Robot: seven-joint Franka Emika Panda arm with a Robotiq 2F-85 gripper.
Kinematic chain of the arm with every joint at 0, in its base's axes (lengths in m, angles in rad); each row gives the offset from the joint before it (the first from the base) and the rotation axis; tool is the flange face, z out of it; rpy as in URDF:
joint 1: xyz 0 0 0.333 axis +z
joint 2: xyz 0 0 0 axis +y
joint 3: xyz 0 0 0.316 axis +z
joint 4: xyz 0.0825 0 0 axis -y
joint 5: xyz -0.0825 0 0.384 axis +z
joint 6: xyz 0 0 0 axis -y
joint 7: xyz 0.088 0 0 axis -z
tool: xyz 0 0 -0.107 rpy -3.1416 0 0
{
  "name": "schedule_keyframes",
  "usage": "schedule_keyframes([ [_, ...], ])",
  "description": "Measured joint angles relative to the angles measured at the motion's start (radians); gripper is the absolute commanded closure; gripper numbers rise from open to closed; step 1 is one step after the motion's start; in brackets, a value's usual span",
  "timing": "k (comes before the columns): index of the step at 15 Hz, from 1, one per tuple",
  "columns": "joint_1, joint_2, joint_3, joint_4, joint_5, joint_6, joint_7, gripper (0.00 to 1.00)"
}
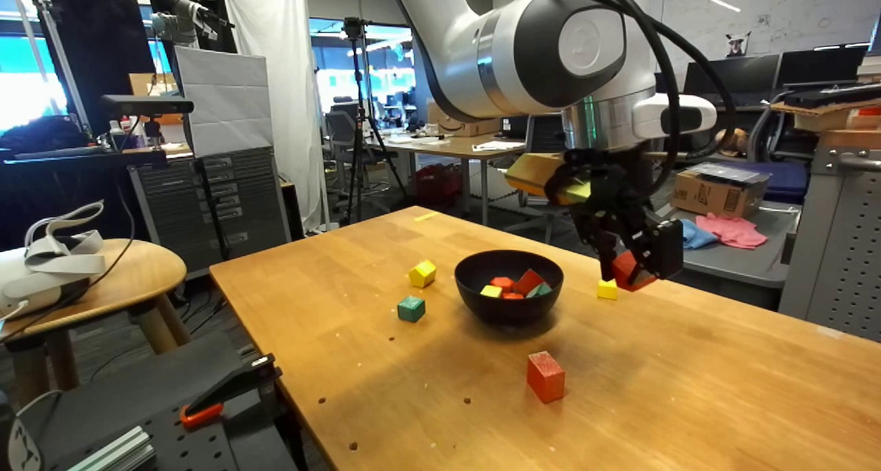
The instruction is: Take the blocks from the black bowl one at a time and place them on the table
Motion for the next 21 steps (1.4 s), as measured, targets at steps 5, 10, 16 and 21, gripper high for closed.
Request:
schedule_keyframes([
  [5,-0.002,0.027,0.0,-0.005,0.0,0.0,0.005,0.27],
  [10,-0.001,0.027,0.012,-0.019,0.002,-0.001,0.005,0.0],
  [16,0.021,-0.041,0.029,-0.041,0.001,-0.003,0.001,0.0],
  [21,0.039,-0.118,0.081,-0.048,0.001,-0.015,-0.012,0.0],
])
